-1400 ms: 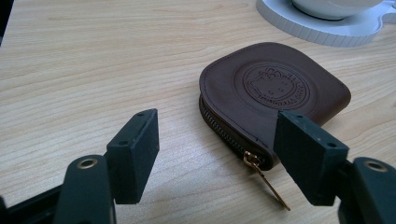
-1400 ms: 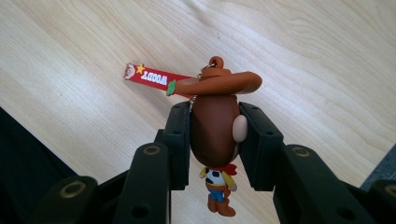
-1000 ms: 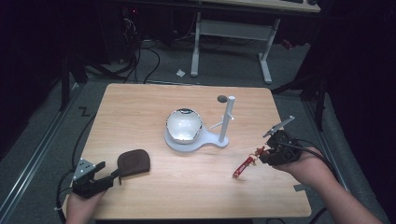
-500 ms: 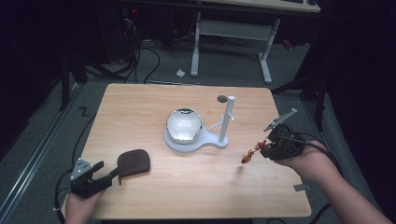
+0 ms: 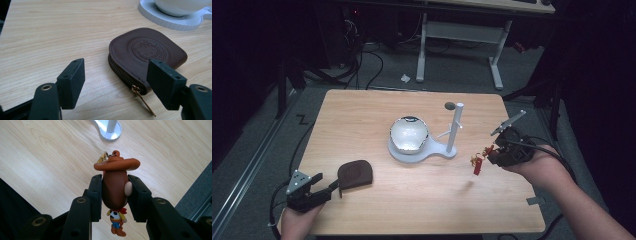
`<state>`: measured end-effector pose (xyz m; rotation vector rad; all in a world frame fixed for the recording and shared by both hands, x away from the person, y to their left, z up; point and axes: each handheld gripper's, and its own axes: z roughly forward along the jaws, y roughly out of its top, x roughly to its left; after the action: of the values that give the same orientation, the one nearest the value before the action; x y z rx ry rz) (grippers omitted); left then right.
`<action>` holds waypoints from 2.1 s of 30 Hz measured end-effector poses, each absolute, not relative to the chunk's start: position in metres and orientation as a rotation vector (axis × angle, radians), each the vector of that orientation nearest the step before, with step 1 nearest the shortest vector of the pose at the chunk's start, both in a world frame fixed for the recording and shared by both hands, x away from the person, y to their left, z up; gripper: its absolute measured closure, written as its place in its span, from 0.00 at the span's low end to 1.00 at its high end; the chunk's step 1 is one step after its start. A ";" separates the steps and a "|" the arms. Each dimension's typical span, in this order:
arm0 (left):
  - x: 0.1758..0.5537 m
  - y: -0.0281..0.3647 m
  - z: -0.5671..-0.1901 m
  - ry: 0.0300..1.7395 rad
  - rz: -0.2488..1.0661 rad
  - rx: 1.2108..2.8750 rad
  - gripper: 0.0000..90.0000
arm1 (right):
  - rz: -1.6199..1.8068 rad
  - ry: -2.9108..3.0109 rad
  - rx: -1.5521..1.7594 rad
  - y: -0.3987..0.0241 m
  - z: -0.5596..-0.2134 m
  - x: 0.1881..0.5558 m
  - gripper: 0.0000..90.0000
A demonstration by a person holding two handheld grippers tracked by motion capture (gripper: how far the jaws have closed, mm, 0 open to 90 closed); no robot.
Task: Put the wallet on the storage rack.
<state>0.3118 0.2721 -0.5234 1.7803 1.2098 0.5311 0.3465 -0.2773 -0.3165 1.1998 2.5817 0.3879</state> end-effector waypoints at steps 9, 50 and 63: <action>0.311 0.273 -0.523 1.210 0.534 1.778 0.35 | 0.388 2.593 1.178 -0.268 -0.313 0.352 0.74; 0.309 0.278 -0.523 1.221 0.520 1.757 0.35 | 0.426 2.535 1.091 -0.236 -0.264 0.389 0.74; 0.308 0.279 -0.524 1.222 0.513 1.754 0.35 | 0.436 2.534 1.078 -0.224 -0.261 0.398 0.74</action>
<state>0.3083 0.2790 -0.5236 1.7535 1.2224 0.5128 0.3979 -0.2243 -0.2613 1.0785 2.5343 0.4364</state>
